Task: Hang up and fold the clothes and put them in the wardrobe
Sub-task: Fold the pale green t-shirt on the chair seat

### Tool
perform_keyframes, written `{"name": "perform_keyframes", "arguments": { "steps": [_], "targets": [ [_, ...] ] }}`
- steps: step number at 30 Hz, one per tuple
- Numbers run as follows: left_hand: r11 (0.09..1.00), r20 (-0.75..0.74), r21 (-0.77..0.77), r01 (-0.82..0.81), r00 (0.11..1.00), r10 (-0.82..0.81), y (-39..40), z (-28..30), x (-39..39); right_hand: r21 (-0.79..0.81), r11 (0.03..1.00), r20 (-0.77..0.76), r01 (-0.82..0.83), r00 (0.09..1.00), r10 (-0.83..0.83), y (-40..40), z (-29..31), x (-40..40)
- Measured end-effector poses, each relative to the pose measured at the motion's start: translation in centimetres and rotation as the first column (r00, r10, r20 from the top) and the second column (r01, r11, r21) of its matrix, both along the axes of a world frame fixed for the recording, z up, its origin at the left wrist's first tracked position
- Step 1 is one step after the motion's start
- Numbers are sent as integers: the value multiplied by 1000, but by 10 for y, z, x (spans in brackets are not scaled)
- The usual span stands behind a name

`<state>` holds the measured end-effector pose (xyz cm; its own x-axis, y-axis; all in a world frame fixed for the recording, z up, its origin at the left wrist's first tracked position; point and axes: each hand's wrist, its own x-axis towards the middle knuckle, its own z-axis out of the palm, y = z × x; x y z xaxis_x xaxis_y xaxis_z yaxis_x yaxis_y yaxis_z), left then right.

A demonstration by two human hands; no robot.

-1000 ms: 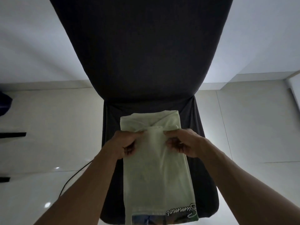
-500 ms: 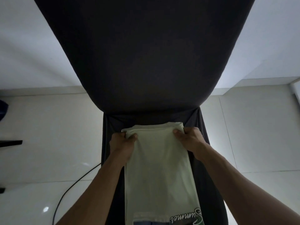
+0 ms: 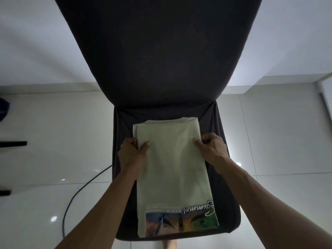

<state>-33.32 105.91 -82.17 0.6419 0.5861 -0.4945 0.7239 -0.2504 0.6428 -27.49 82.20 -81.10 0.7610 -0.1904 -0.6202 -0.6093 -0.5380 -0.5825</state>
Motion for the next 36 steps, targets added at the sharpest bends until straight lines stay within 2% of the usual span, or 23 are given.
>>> {"name": "perform_keyframes", "arguments": {
  "steps": [5,10,14,17,22,26,29,32,34,36],
  "targets": [
    [999,-33,-52,-4,999,3,-18,12,-56,19,999,-46,-28,999,29,-22,3,-60],
    [999,-41,-40,-9,999,7,-37,17,-136,78,997,-117,1,993,8,-41,14,-129],
    [997,-164,-23,74,983,-77,-42,13,-187,50,994,-154,-97,983,104,-55,16,-177],
    [992,-185,3,129,975,-126,-47,17,-210,53,996,-115,-67,991,73,-62,13,-203],
    [988,-185,128,86,981,-62,-58,16,-220,-21,999,-11,-28,1000,27,-57,12,-222],
    [987,-178,155,38,984,-10,-62,7,-221,-139,990,32,-20,999,24,-51,9,-224],
    [982,-201,184,38,980,0,-65,4,-225,-172,985,29,6,1000,0,-48,2,-228],
    [962,-231,258,85,973,-24,-68,6,-228,-119,990,-54,73,995,-80,-47,3,-224],
    [913,-245,375,158,967,-67,-72,12,-227,-16,992,-103,124,987,-125,-50,3,-219],
    [884,-182,415,217,971,-153,-79,23,-219,117,978,-174,172,973,-150,-52,9,-216]
  ]
}}
